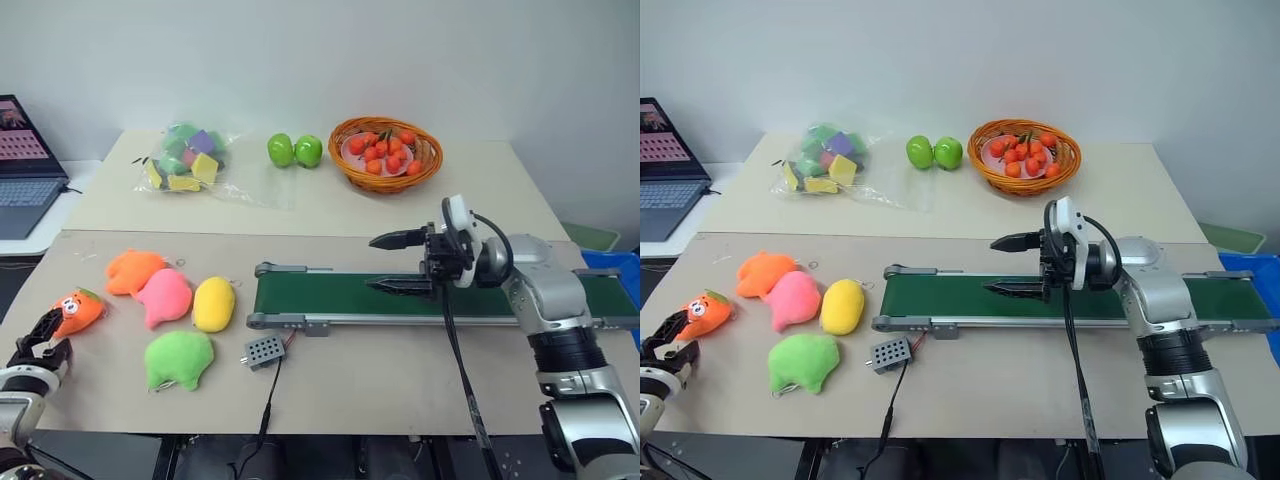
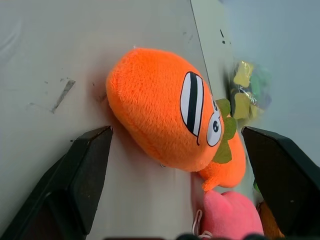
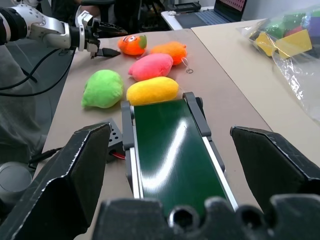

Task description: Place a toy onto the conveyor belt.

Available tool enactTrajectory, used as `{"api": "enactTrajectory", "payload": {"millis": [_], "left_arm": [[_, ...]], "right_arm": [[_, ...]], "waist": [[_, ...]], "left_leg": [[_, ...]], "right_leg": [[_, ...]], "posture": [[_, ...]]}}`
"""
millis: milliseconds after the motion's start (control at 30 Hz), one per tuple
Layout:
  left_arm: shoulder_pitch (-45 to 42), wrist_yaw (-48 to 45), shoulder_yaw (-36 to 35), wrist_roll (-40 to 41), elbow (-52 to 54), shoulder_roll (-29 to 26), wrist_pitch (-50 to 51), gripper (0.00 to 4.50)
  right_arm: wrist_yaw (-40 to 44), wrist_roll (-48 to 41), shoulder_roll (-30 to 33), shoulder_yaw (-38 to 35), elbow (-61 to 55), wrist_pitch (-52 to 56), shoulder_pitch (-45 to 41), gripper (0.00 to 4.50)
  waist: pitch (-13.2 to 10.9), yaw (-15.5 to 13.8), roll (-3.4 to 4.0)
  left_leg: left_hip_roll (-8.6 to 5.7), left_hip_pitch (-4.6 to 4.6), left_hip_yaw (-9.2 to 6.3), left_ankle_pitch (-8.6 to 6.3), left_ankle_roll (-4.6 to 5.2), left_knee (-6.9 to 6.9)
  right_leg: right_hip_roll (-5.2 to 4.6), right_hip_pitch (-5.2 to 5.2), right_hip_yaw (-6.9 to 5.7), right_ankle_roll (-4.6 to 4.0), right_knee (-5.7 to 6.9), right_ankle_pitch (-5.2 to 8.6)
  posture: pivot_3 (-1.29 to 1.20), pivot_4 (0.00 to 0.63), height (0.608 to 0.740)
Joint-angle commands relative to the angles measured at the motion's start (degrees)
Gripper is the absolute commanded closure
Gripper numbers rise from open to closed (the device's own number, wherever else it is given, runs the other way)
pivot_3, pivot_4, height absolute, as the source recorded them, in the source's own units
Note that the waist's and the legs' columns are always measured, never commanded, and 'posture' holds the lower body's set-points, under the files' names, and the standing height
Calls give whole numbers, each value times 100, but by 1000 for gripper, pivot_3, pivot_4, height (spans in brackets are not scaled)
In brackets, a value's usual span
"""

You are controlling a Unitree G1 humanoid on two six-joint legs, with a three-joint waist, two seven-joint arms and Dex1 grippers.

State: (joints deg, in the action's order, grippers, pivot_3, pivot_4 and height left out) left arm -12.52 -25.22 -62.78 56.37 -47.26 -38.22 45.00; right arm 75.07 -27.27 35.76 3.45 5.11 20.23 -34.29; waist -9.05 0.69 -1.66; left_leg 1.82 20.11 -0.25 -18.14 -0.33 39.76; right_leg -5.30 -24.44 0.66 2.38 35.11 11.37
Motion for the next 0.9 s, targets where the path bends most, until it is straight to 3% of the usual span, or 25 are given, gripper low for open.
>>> {"api": "enactTrajectory", "payload": {"millis": [33, 433, 533, 633, 767, 900], "left_arm": [[-120, 104, -57, 126, -458, -47, 75, 100], [-517, -306, 278, -226, -1464, -429, -512, 100], [-1, -977, 1066, -835, -963, -527, -574, 100], [909, -1795, 1321, -1008, -343, -786, -552, 100], [1853, -2786, 1097, -988, 470, -1230, -884, 100], [1655, -2565, 432, -909, 839, -1795, -1463, 100]], "right_arm": [[4, -57, 134, -183, -196, -2, -48, 0], [-45, -66, 239, -194, -238, 27, -48, 0], [-58, -51, 258, -201, -239, 3, -11, 0], [-93, -34, 246, -208, -245, -32, 80, 0], [-96, 13, 191, -158, -170, -92, 131, 0], [-19, 120, 16, -35, 141, -232, -69, 0]], "waist": [[1, -5, 3], [-2, 1, 19], [-1, 20, 20], [-1, 107, 21], [-6, 229, 14], [-23, 95, -21]], "left_leg": [[0, -1, 0, 0, -1, 0], [-2, -34, 1, 8, -14, 1], [-2, -44, 3, 10, -17, 1], [0, -49, 12, 10, -18, -1], [10, -48, 22, 9, -16, -5], [16, -46, 8, 8, -15, -4]], "right_leg": [[0, 1, 0, 0, 0, 0], [-2, 15, 4, -6, 10, -2], [0, 18, 8, -9, 19, -4], [2, 15, 18, -9, 21, -4], [6, 2, 21, -18, 20, 2], [4, -4, 1, -32, 44, 11]], "posture": [[0, 150, 738], [0, 150, 738], [0, 150, 738], [0, 150, 738], [0, 150, 738], [0, 150, 738]]}}
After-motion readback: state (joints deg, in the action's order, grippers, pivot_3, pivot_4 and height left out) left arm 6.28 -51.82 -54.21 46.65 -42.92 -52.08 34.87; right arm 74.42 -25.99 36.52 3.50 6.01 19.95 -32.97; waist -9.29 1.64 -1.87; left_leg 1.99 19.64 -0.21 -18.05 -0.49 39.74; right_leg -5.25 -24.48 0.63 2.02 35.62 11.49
